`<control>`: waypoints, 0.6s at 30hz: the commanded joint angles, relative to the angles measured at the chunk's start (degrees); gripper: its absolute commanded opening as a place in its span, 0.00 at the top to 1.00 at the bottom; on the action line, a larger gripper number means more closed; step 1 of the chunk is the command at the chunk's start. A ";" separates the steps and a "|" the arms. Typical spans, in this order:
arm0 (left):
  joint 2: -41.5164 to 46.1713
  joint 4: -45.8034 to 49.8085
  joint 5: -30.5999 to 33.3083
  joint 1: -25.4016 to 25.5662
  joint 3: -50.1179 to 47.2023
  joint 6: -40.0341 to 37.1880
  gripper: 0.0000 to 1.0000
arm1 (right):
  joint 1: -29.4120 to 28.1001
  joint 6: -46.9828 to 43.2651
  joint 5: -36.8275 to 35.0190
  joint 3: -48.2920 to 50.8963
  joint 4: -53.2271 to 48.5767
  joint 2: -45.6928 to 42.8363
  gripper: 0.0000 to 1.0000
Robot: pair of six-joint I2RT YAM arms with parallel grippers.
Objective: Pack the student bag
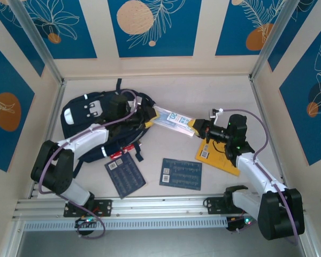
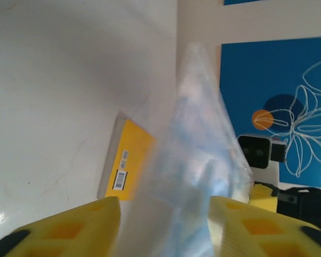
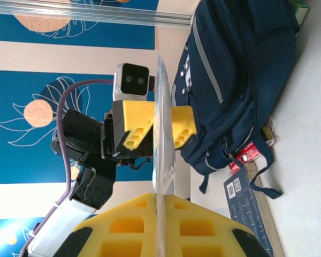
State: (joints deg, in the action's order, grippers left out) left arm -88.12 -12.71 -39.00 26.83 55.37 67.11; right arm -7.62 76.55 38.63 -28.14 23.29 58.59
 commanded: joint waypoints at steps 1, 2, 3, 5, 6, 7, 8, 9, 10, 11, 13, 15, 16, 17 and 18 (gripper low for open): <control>2.05 -4.99 -0.32 -0.37 -0.62 2.15 0.66 | -0.11 2.16 1.07 0.75 3.90 -0.97 1.00; 2.28 -5.12 0.00 -0.37 -0.76 2.34 0.69 | -0.18 2.20 0.83 0.88 3.89 -1.01 1.00; 2.52 -5.37 0.22 -0.37 -0.79 2.62 0.72 | -0.27 2.33 0.68 1.04 3.95 -1.01 1.00; 2.73 -6.67 0.45 -0.37 -1.14 3.59 0.75 | -0.38 2.88 0.14 1.32 4.02 -1.18 0.96; 2.86 -7.26 0.74 -0.38 -1.31 4.02 0.77 | -0.53 3.08 -0.25 1.52 4.24 -1.27 0.90; 3.03 -7.32 0.99 -0.40 -1.41 4.30 0.78 | -0.64 3.20 -0.48 1.59 4.29 -1.41 0.83; 3.19 -7.33 1.43 -0.38 -1.44 4.41 0.79 | -0.88 3.27 -0.96 1.76 4.36 -1.67 0.76; 3.38 -7.24 1.95 -0.37 -1.56 4.56 0.81 | -1.28 3.43 -1.55 2.01 4.56 -1.92 0.70; 3.47 -7.39 2.28 -0.38 -1.71 4.75 0.82 | -1.62 3.59 -2.15 2.27 5.04 -2.12 0.66; 3.52 -7.71 2.57 -0.42 -1.80 5.17 0.83 | -2.07 3.90 -2.88 2.69 5.72 -2.30 0.62; 3.57 -8.66 3.07 -0.40 -2.26 6.03 0.84 | -3.17 4.38 -4.29 3.21 6.85 -2.43 0.56; 3.64 -9.37 3.54 -0.37 -2.64 6.39 0.85 | -4.26 4.58 -5.37 3.70 8.21 -2.59 0.55; 3.65 -9.34 3.67 -0.42 -2.72 6.29 0.85 | -4.65 4.71 -5.99 3.99 8.47 -2.67 0.54; 3.77 -9.34 3.80 -0.37 -2.94 6.39 0.85 | -5.09 4.74 -6.80 4.19 8.83 -2.74 0.54; 3.77 -9.52 3.92 -0.37 -3.08 6.28 0.86 | -5.58 4.71 -7.65 4.54 9.09 -3.01 0.55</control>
State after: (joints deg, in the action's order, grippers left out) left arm -85.91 -19.84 -36.45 26.79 53.01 73.17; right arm -12.10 80.86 33.80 -24.49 29.21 57.04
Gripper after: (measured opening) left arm 0.148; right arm 0.453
